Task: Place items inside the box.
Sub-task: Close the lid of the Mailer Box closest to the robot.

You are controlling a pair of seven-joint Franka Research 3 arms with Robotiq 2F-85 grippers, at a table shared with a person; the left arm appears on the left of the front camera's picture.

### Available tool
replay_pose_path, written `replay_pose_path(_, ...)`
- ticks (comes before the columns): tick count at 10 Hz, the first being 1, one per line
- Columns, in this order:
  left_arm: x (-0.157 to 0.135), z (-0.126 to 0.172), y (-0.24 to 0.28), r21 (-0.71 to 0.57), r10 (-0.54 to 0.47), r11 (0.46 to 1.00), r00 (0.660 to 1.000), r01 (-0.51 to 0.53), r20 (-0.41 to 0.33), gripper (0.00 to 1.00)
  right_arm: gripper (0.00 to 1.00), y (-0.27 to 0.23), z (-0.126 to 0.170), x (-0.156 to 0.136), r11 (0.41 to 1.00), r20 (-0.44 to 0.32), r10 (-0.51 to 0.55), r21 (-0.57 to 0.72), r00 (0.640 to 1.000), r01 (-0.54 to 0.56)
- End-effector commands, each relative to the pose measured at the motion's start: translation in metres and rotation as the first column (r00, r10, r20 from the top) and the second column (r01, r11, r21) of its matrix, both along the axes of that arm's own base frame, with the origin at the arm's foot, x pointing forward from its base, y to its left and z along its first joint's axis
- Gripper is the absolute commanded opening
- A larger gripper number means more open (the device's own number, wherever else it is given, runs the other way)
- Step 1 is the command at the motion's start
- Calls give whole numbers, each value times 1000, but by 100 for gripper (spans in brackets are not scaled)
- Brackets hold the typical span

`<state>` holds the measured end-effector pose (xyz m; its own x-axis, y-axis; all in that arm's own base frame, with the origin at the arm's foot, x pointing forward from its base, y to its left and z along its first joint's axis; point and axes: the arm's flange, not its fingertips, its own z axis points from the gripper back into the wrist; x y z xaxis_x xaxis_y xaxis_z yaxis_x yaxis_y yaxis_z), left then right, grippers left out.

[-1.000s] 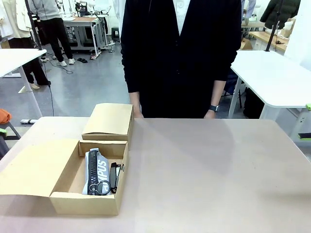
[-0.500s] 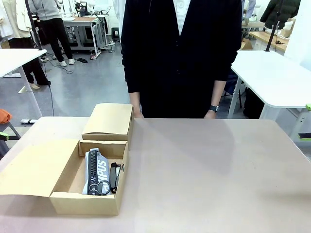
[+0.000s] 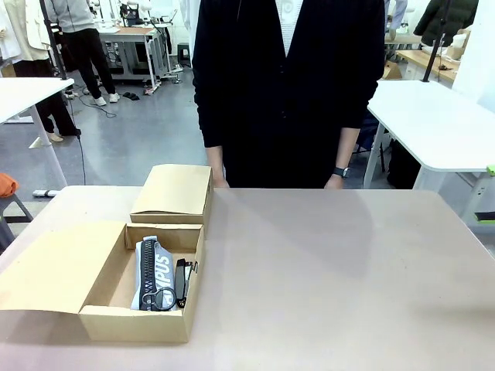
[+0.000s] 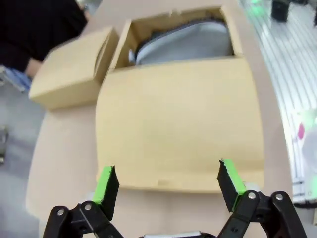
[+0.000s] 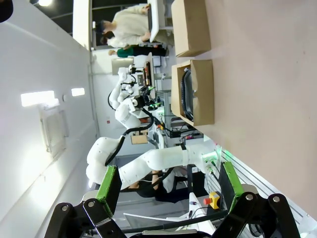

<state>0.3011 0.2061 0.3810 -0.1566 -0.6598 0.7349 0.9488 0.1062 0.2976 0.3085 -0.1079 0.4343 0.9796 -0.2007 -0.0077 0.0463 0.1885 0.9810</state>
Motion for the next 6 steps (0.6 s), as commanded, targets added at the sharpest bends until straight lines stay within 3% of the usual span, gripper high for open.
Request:
replay_pose_path(1, 9, -21, 15, 23, 29, 999, 998, -28, -54, 100, 100, 0, 3, -1, 1000, 7, 4, 2, 1000, -4)
replay_pose_path(6, 48, -93, 22, 109, 161, 984, 965, -141, -208, 100, 100, 0, 3, -1, 1000, 7, 4, 2, 1000, -4)
